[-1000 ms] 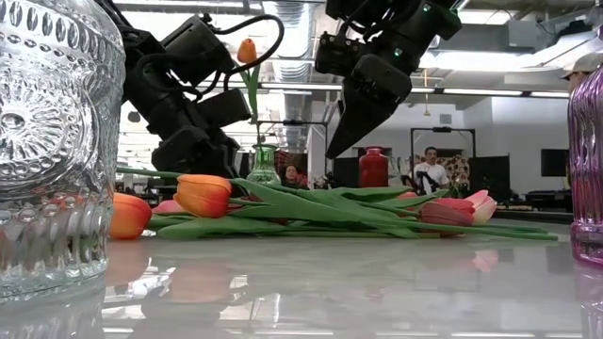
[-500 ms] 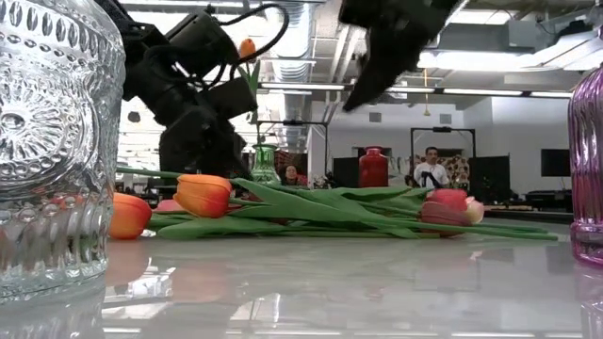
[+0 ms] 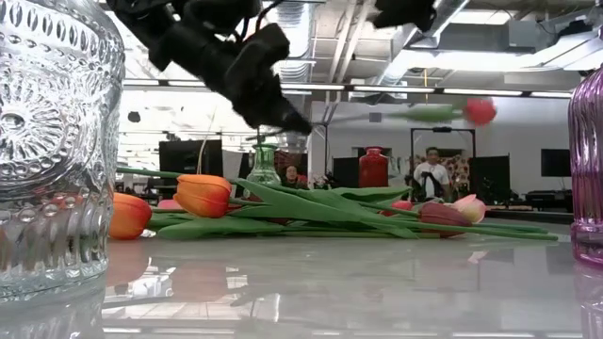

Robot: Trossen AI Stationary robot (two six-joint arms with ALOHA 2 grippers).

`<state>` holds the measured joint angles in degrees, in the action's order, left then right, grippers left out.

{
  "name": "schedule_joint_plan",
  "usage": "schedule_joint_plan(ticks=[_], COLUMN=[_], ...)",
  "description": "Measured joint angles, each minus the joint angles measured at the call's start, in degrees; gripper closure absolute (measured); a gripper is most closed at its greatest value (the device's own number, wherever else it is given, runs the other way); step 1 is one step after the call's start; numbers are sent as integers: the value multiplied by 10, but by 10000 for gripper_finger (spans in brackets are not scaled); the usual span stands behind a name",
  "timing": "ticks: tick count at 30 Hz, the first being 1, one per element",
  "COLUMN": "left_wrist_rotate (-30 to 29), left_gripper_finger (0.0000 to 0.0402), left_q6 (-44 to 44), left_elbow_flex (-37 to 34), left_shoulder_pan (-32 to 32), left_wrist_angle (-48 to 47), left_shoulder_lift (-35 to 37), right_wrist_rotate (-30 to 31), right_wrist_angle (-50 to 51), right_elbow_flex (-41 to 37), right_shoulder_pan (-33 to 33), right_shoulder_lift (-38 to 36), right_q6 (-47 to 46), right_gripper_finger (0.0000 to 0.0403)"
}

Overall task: Sort flowers into vase by color
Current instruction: Put the red flower into the red vase

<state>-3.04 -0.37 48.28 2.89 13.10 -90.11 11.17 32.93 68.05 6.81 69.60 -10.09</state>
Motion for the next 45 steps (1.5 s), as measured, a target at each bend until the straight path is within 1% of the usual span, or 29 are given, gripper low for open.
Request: schedule_joint_plan(ticks=[5, 8, 11, 17, 20, 23, 25, 28, 30, 33, 37, 43, 45], left_wrist_rotate=[-3, -3, -10, -47, -52, -52, -50, -48, -41, -34, -33, -33, -33], left_gripper_finger=[401, 401, 401, 401, 401, 401, 401, 401, 401, 401, 401, 401, 401], left_q6=[-35, -55, -71, -84, -84, -76, -73, -70, -63, -62, -49, -37, -34], left_elbow_flex=[-5, -8, -8, -8, -8, -8, -8, -8, -8, -8, -8, -8, -8], left_shoulder_pan=[9, 17, 26, 39, 46, 49, 49, 48, 45, 39, 28, 14, 12], left_wrist_angle=[97, 128, 148, 150, 171, 212, 235, 264, 274, 277, 277, 292, 291], left_shoulder_lift=[0, 0, 0, 0, 0, 0, 0, 0, 0, 0, 0, 0, 0], right_wrist_rotate=[60, 108, 149, 207, 228, 239, 241, 242, 241, 247, 250, 249, 233], right_wrist_angle=[84, 125, 143, 157, 154, 125, 81, -29, -120, -263, -401, -487, -515], right_elbow_flex=[0, 0, 0, -4, -44, -104, -150, -217, -255, -297, -320, -324, -324], right_shoulder_pan=[3, 10, 24, 62, 82, 96, 103, 104, 103, 94, 74, 35, 27], right_shoulder_lift=[-58, -86, -108, -133, -150, -166, -177, -185, -186, -183, -175, -146, -135], right_q6=[-17, -41, -62, -88, -115, -158, -179, -181, -161, -107, -39, 13, 27], right_gripper_finger=[210, 210, 210, 210, 210, 210, 210, 210, 210, 210, 210, 210, 210])
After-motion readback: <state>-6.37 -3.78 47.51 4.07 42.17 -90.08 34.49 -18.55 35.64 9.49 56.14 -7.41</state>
